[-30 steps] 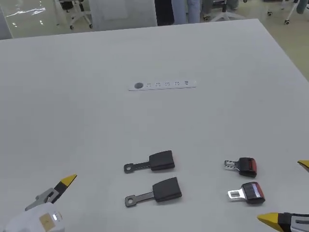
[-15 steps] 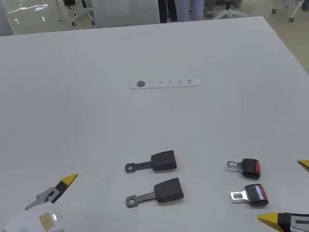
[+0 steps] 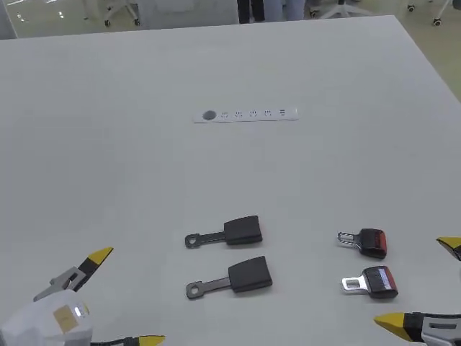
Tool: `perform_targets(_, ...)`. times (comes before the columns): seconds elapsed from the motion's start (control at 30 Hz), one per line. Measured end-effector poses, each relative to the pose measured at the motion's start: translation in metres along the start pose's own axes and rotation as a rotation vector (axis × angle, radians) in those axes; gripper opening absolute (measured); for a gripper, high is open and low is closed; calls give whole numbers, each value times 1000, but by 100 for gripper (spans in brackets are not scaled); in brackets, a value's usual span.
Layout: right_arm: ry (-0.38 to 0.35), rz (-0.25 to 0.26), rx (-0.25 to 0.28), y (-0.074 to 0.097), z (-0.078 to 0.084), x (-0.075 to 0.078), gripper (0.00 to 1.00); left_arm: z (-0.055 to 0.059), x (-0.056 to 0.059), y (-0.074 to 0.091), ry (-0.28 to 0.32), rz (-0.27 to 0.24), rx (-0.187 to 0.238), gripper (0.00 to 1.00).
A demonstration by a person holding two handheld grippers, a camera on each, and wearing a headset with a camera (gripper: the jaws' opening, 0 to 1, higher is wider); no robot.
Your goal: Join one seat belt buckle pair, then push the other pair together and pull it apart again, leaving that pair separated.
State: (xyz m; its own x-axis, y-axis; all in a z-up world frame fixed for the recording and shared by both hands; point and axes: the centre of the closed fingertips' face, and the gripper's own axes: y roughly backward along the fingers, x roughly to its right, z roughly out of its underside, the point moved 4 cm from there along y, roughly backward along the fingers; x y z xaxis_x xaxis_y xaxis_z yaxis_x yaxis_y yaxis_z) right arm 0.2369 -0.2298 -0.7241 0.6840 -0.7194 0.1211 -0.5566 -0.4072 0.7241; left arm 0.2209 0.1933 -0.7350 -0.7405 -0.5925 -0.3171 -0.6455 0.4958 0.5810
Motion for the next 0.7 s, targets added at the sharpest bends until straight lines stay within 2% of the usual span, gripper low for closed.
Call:
perform_targets(0.2,-9,34,9,7,-2,8,99,0,-1,0,3,-3,-4,100)
perform_targets(0.33,9,30,16,10,-2,6,100,1,0,0,1,-1,-5,100)
perform_targets(0.7,3,28,8,14,3,1,99,0,2,1,-2,5,-6,100)
